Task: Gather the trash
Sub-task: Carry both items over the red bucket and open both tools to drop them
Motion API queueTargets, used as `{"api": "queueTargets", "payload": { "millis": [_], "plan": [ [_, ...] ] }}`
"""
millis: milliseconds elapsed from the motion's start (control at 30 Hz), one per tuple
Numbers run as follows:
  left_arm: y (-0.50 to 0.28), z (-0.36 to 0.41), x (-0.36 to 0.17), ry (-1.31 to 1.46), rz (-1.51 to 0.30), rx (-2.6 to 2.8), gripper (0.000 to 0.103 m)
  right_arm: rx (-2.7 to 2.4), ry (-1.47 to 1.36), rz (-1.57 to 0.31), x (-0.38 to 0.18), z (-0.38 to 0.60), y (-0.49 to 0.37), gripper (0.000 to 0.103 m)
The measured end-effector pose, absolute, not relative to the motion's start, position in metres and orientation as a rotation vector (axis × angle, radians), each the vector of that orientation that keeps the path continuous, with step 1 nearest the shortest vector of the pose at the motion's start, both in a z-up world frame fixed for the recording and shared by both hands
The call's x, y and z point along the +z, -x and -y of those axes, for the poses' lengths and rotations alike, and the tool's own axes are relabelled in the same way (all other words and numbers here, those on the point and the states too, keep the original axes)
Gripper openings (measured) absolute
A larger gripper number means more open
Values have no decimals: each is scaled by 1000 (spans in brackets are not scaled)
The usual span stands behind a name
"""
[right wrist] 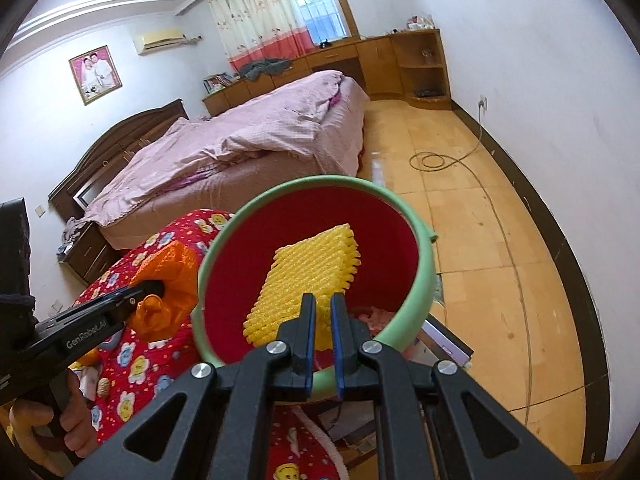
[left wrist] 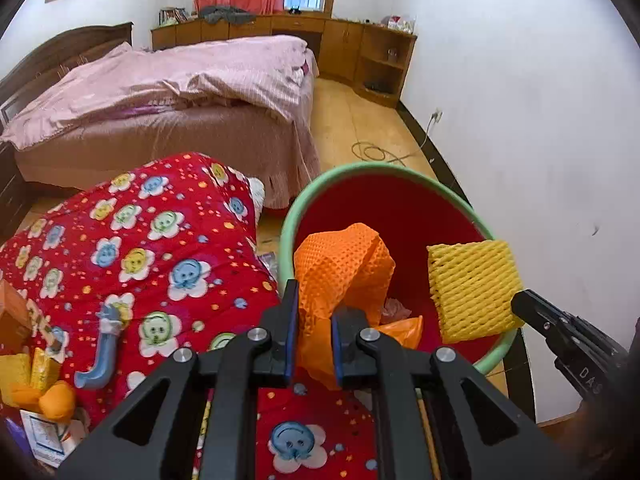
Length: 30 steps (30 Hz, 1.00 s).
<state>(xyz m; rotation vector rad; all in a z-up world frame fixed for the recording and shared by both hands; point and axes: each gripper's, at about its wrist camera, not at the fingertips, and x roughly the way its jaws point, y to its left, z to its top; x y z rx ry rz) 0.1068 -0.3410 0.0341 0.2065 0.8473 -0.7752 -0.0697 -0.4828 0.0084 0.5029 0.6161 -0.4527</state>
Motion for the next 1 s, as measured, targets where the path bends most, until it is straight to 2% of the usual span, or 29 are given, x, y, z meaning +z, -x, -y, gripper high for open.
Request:
{"api": "queueTargets", "payload": {
  "millis": [300,400,467,533,833,1000],
  "plan": [
    [-112,354,17,-247,-880,-781,13,-456,-534,-644,-6,495,63,9],
    [-111,356,17,-248,-886,-788,26,-454,-543,-650,-7,495,58,9],
    [-111,356,18,-243,-882,-785,42,-452,-550,-652,-9,497,57,10],
    [-111,354,18,-232,-880,-787,48,-449,-561,-655,-10,498,56,10],
    [-105,346,26,-192,-873,-805,49,-443,-591,-638,-11,501,58,14],
    [-97,338,36,-179,-857,-810,49,-435,-600,-621,-8,499,62,23]
  ]
}}
